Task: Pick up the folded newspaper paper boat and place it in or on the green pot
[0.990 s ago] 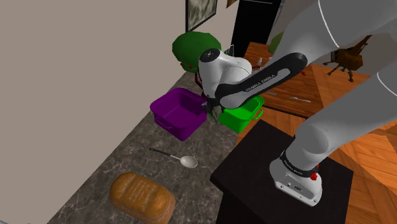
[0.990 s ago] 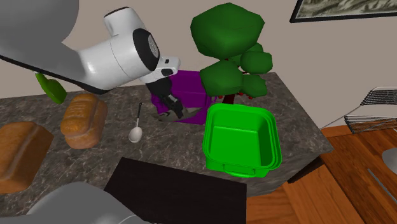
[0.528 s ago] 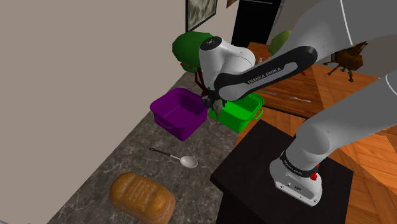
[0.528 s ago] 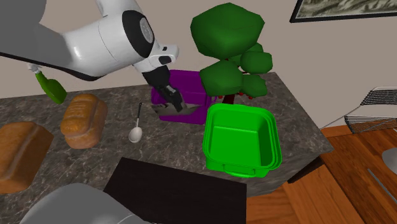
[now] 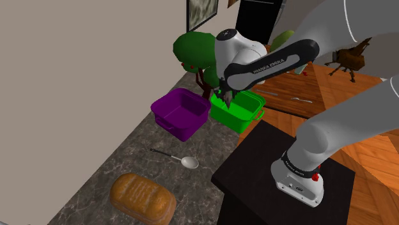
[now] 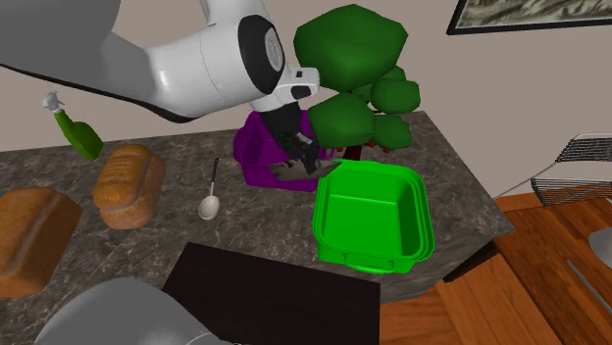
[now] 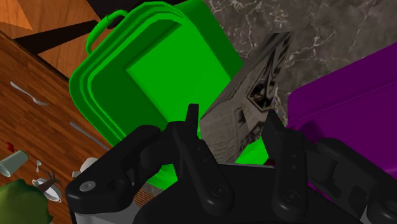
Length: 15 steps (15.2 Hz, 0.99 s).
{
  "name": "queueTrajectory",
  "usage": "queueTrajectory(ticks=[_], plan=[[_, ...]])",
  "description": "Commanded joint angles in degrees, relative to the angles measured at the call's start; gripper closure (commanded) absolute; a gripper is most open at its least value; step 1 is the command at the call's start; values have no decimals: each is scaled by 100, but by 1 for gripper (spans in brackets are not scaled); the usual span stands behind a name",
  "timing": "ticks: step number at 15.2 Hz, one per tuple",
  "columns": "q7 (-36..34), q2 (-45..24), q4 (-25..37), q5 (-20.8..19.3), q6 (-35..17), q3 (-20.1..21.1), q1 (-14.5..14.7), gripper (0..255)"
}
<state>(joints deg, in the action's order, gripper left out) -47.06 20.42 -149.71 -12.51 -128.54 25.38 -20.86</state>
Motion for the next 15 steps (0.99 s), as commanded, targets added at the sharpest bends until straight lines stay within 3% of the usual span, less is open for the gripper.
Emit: queueTrajectory(ticks=[1, 11, 15], plan=[[287, 11, -47, -122, -116, -223, -162, 255], [1530, -510, 262, -806, -687, -1215, -1059, 255], [1319, -744, 150, -1002, -1000, -1174, -1127, 255]])
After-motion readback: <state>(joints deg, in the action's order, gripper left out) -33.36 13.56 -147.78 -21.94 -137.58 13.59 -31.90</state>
